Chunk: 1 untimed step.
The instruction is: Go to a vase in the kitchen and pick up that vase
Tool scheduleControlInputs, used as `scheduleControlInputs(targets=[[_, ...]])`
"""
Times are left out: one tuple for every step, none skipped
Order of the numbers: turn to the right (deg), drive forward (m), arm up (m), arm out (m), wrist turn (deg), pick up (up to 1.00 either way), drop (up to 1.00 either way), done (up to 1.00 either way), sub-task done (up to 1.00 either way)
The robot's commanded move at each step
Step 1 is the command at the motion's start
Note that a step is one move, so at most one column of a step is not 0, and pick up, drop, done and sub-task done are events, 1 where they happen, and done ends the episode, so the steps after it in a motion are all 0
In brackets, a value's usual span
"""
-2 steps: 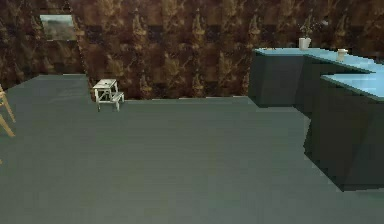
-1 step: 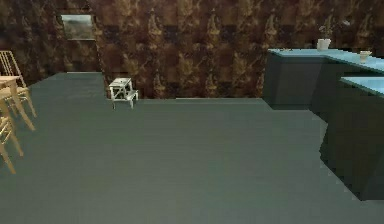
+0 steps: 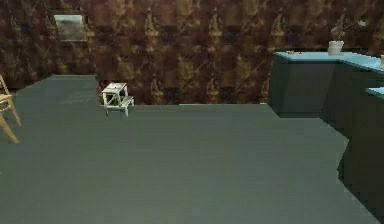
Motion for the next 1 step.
scheduleControlInputs(targets=[[45.0, 0.0, 0.0, 0.0, 0.0, 0.0, 0.0, 0.0, 0.0]])
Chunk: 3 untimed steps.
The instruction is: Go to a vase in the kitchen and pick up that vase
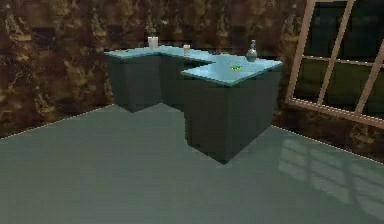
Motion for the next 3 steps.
scheduleControlInputs(targets=[[33.0, 0.0, 0.0, 0.0, 0.0, 0.0, 0.0, 0.0, 0.0], [0.0, 0.2, 0.0, 0.0, 0.0, 0.0, 0.0, 0.0, 0.0], [6.0, 0.0, 0.0, 0.0, 0.0, 0.0, 0.0, 0.0, 0.0]])
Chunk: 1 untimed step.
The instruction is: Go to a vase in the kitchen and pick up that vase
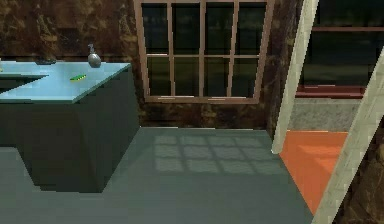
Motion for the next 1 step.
scheduleControlInputs(targets=[[0.0, 0.0, 0.14, 0.0, 0.0, 0.0, 0.0, 0.0, 0.0]])
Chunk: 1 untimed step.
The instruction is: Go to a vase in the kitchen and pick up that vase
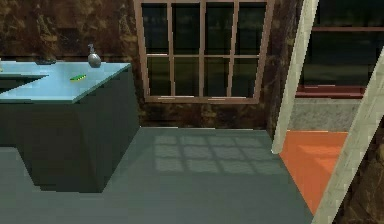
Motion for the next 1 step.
scheduleControlInputs(targets=[[0.0, 0.0, 0.0, 0.36, 0.0, 0.0, 0.0, 0.0, 0.0]])
